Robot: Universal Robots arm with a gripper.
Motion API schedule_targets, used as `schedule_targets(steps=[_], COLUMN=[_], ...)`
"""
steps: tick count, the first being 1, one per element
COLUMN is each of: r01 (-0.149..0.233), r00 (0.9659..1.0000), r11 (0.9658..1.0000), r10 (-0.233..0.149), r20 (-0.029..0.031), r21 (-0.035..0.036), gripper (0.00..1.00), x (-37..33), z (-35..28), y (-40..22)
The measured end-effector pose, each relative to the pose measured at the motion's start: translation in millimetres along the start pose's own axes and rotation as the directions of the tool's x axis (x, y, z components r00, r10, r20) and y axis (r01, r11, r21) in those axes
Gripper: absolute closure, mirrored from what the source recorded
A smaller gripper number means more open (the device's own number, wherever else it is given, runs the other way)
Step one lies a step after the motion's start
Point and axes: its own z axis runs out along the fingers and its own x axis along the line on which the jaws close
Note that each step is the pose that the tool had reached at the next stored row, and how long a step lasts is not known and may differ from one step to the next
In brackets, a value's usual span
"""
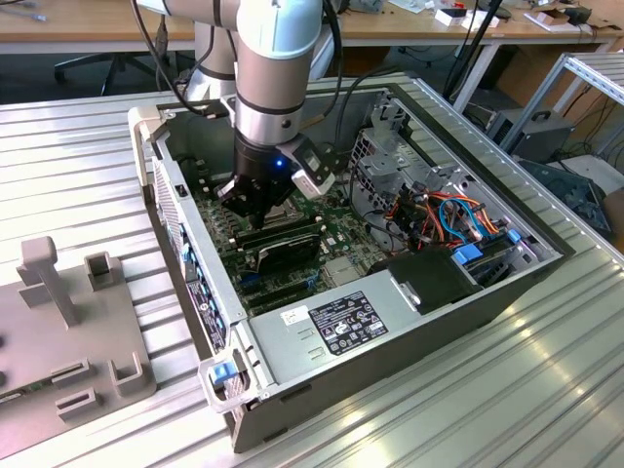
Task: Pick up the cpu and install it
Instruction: 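Install the second cpu locking lever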
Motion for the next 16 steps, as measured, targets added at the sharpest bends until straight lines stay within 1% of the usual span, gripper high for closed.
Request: schedule_targets(steps=[8, 16], r01=[-0.007, -0.01], r00=[1.0, 1.0], r11=[1.0, 1.0], r10=[0.007, 0.01], r20=[-0.0002, 0.0001], r21=[0.0004, -0.0009], gripper=[0.89, 0.89], x=[0.8, 1.3], z=[3.0, 5.2], y=[0.0, 2.5])
